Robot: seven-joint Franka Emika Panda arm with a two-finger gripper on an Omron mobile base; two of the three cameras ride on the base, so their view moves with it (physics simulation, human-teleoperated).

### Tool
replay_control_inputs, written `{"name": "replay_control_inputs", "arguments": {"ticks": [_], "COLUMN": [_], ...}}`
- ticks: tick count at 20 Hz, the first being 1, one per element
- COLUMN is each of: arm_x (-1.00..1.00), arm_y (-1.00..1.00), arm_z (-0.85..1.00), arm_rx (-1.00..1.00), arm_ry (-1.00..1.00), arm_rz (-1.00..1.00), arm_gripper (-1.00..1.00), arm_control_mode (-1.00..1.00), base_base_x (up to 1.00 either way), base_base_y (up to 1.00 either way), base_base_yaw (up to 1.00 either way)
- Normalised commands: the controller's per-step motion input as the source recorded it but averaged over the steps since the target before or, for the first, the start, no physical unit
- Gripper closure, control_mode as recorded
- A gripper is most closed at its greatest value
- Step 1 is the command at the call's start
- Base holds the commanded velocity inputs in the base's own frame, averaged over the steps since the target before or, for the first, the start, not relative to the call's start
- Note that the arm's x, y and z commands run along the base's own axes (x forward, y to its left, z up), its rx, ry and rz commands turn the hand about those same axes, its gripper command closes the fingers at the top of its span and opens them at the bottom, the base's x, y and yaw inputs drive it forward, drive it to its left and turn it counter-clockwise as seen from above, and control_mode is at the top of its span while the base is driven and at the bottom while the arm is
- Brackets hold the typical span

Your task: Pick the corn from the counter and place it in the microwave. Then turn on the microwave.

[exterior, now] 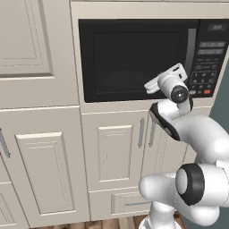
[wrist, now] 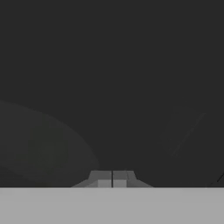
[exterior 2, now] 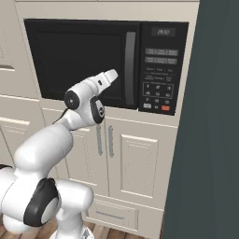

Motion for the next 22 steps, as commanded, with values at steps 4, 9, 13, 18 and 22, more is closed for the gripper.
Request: {"name": "replay_control_inputs", "arguments": {"ticks": [4, 9, 13, 18, 22], "arm_x": [-0.33, -0.33, -0.26, -0.24, -0.23], "arm_y": [0.0, 0.0, 0.0, 0.01, 0.03], "arm_z": [0.22, 0.25, 0.21, 0.12, 0.06], "arm_rx": [0.0, 0.0, 0.0, 0.01, 0.01], "arm_ry": [0.04, 0.06, 0.09, 0.14, 0.15], "arm_rz": [0.06, 0.04, 0.03, 0.0, 0.0], "arm_gripper": [1.0, 1.0, 1.0, 1.0, 1.0], "arm_control_mode": [-1.0, -1.0, -1.0, -1.0, -1.0], "base_base_x": [0.0, 0.0, 0.0, 0.0, 0.0], "base_base_y": [0.0, 0.0, 0.0, 0.0, 0.0], "base_base_yaw": [0.0, 0.0, 0.0, 0.0, 0.0]}}
